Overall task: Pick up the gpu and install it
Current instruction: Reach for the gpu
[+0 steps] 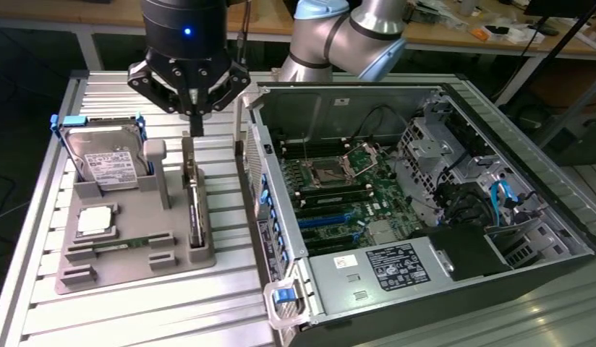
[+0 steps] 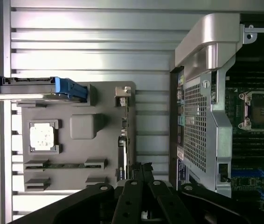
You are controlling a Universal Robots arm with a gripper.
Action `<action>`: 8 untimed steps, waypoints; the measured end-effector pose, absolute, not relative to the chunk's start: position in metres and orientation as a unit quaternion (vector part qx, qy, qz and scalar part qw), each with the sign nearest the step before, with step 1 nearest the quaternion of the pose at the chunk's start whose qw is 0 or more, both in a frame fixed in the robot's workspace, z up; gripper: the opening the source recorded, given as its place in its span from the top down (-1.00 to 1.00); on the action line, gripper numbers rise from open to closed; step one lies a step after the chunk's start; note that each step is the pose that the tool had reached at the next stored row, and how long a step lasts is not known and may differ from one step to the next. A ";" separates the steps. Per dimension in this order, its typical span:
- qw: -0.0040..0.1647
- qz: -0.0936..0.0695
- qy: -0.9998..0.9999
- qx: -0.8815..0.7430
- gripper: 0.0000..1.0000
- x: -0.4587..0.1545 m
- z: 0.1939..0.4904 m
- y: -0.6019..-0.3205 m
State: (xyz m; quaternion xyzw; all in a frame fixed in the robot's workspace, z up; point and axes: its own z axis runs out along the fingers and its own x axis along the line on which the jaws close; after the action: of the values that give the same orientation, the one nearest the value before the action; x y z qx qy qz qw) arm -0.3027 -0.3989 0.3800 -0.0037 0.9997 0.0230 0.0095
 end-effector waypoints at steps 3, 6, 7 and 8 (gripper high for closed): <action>0.009 0.023 1.000 -0.005 0.79 -0.312 0.379 -0.399; 0.009 0.024 1.000 -0.006 0.79 -0.322 0.379 -0.399; 0.009 0.024 1.000 -0.006 0.79 -0.325 0.379 -0.399; 0.009 0.024 1.000 -0.007 0.79 -0.327 0.378 -0.399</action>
State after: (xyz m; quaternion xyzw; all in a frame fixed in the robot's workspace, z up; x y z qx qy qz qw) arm -0.3272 -0.3989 0.3784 -0.0065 0.9996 0.0240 0.0089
